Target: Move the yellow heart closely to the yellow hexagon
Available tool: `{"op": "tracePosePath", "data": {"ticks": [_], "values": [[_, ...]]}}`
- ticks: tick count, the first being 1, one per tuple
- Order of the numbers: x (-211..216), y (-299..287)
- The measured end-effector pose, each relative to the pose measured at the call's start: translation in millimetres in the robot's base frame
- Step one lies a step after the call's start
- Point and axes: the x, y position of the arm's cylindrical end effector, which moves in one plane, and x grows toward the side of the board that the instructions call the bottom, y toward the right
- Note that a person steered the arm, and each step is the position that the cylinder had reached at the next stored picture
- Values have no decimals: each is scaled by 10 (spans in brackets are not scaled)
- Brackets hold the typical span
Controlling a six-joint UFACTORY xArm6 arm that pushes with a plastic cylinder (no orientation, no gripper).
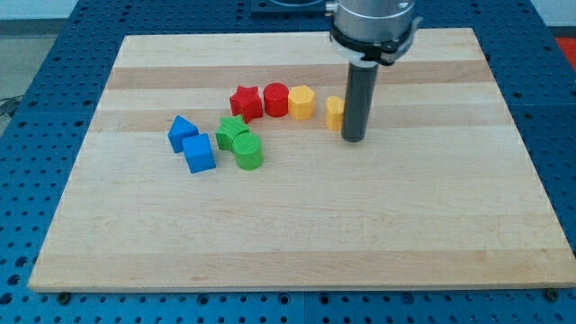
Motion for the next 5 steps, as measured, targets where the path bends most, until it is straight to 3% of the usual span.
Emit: {"op": "tracePosePath", "data": {"ticks": [2,3,5], "values": [[-28,-176],[77,248],[-95,246]]}}
